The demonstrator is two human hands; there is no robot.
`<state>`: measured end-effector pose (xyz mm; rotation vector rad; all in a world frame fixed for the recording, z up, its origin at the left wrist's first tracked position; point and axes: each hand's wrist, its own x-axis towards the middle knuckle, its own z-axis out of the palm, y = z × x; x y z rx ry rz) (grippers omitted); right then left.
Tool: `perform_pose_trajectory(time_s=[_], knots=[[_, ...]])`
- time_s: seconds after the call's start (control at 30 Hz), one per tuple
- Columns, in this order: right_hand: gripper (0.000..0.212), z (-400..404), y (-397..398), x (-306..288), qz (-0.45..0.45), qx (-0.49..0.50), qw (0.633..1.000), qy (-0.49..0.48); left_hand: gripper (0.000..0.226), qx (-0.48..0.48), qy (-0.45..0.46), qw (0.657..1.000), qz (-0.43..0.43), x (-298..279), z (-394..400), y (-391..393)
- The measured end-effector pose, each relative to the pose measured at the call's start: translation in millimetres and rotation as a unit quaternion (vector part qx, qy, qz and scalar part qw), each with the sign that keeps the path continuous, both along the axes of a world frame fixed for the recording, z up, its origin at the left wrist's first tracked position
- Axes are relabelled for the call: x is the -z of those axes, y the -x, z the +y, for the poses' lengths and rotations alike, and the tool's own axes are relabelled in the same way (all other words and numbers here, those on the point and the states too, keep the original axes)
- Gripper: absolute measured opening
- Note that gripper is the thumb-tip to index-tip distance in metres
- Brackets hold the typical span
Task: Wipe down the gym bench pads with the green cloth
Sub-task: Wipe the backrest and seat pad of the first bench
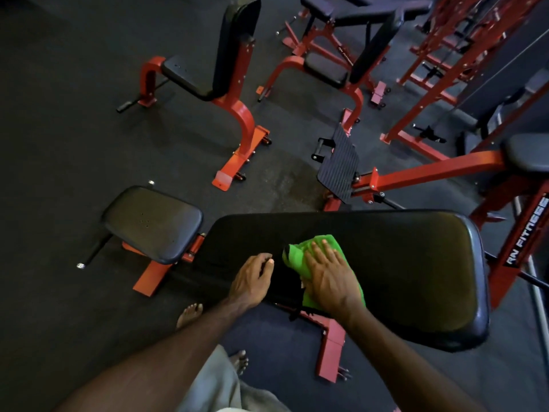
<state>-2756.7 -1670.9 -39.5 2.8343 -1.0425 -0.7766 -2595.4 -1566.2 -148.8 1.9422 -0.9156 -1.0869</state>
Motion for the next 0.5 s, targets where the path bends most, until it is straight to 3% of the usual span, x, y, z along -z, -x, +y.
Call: perform_pose_trajectory(time_s=[0.17,0.3,0.37,0.5], knots=[[0.064,-47.7,-32.7,-3.6,-0.043,0.123,0.989,0.062,0.040,0.047,-0.020,0.998,0.030,4.6,-4.2,-24.2],[0.068,-20.8,-48.7,16.0,-0.003,0.040,0.999,-0.017,0.045,0.076,-0.031,0.997,0.002,4.6,-19.2,-44.1],[0.067,-29.2,-47.7,13.9,-0.009,0.045,0.999,-0.022,0.048,0.100,-0.034,0.994,-0.001,2.9,-25.6,-52.2],[0.069,-66.3,-63.9,16.4,-0.034,0.194,0.978,0.065,0.055,0.162,-0.048,0.985,0.025,11.3,-37.2,-73.8]])
